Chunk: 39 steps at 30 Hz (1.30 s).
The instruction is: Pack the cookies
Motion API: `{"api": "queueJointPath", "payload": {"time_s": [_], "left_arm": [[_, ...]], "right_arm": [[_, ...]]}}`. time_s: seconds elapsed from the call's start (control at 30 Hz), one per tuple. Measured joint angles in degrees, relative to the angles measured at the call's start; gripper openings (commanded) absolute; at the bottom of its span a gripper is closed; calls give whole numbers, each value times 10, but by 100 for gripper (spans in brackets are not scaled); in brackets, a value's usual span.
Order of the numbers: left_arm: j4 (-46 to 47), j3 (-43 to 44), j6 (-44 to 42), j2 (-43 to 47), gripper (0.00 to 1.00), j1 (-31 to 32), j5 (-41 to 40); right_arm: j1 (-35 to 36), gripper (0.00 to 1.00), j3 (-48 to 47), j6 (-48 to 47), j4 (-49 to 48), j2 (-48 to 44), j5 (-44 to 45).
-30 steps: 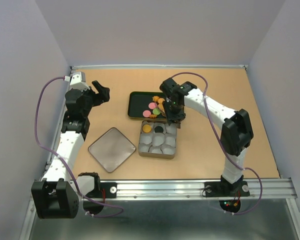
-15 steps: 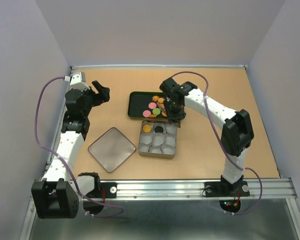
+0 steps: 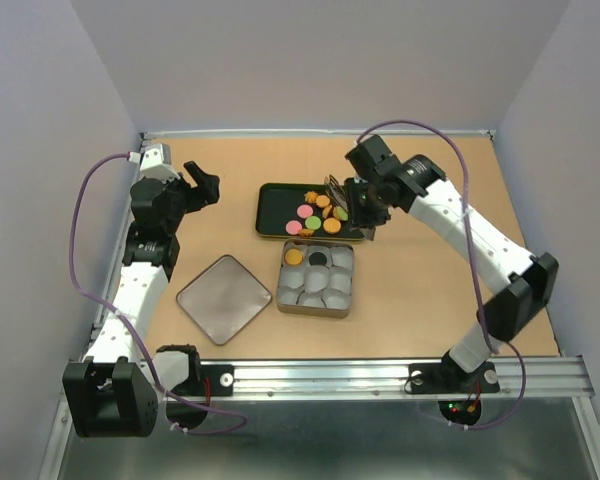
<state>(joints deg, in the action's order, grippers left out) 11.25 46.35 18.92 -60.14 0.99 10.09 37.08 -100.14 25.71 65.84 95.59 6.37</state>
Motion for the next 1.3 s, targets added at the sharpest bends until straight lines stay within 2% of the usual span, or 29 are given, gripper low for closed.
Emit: {"api": "queueJointPath", "payload": {"time_s": [0.3,0.47,0.6,0.73,0.97,1.3], "left_arm": [[-1,0,0,0,86,0,0],[-2,0,0,0,86,0,-2],[-2,0,0,0,86,0,-2],[-2,0,0,0,86,0,-2],[-4,0,0,0,86,0,-3],[-4,0,0,0,86,0,-3]], "right_arm": [[0,30,162,48,16,-165,-78],[1,33,229,70,18,-217,-119],[1,35,236,71,12,-227,-130],[1,38,223,68,-2,-190,-126],[1,40,174,45,-50,-65,-94],[-2,46,62,7,-76,50,-54]]}}
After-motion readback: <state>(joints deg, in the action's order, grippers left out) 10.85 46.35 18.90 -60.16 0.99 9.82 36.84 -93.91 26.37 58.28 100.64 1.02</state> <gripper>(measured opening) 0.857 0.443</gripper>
